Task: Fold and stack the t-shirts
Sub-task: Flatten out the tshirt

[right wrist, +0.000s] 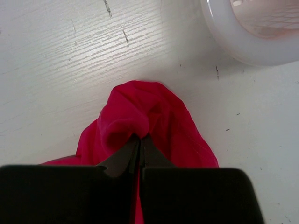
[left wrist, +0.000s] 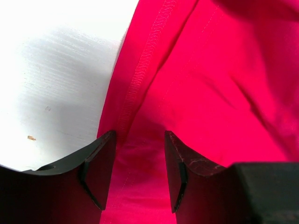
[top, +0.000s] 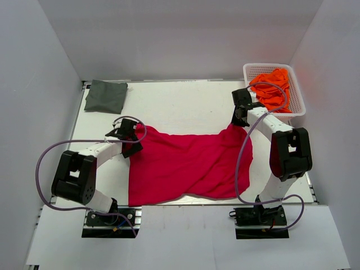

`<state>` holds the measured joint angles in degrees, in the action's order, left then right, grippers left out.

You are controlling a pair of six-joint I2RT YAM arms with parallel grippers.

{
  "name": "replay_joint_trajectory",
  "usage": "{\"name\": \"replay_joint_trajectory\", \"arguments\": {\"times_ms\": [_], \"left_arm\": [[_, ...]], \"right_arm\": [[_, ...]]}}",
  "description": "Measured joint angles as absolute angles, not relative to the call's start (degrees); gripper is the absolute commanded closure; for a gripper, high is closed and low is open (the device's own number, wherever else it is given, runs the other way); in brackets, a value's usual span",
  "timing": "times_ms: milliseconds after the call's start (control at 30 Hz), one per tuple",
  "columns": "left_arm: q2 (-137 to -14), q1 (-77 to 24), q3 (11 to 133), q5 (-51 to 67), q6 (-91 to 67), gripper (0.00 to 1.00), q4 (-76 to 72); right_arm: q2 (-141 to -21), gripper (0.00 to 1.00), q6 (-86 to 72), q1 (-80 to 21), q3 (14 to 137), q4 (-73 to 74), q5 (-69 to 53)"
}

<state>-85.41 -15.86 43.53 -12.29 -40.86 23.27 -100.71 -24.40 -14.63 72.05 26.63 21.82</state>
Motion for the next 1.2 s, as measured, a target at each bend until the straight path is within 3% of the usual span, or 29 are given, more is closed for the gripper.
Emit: {"name": "replay_joint_trajectory", "arguments": {"times_ms": [67,200,300,433,733,1200], "left_arm": [[-85.41,-15.86,43.48,-12.43,-40.82,0.46,23.16],[-85.19,-15.86,42.81,-12.21,-40.32,0.67,21.96],[-84.51,-15.94,41.95,-11.70,-39.81,0.74,21.67],[-83.94,-15.99,41.67,-11.33,-39.64,0.74,22.02],[-80.88,-16.21,42.00,-10.35,-39.70,0.47,26.24],[-82.08,-16.67,42.04,-6.68,-39.64,0.47,26.30]], "right_arm": [[-100.71,1.00,-24.32,-14.63,72.47,26.92,21.93],[-100.71,1.00,-24.21,-14.63,72.66,27.00,21.93],[-100.71,1.00,-24.23,-14.63,72.66,27.07,21.96],[-100.71,1.00,-24.21,-14.63,72.66,27.09,21.96],[-100.71,1.00,-24.23,-14.63,72.66,27.11,21.91],[-100.71,1.00,-24.08,-14.63,72.66,27.16,21.93]]}}
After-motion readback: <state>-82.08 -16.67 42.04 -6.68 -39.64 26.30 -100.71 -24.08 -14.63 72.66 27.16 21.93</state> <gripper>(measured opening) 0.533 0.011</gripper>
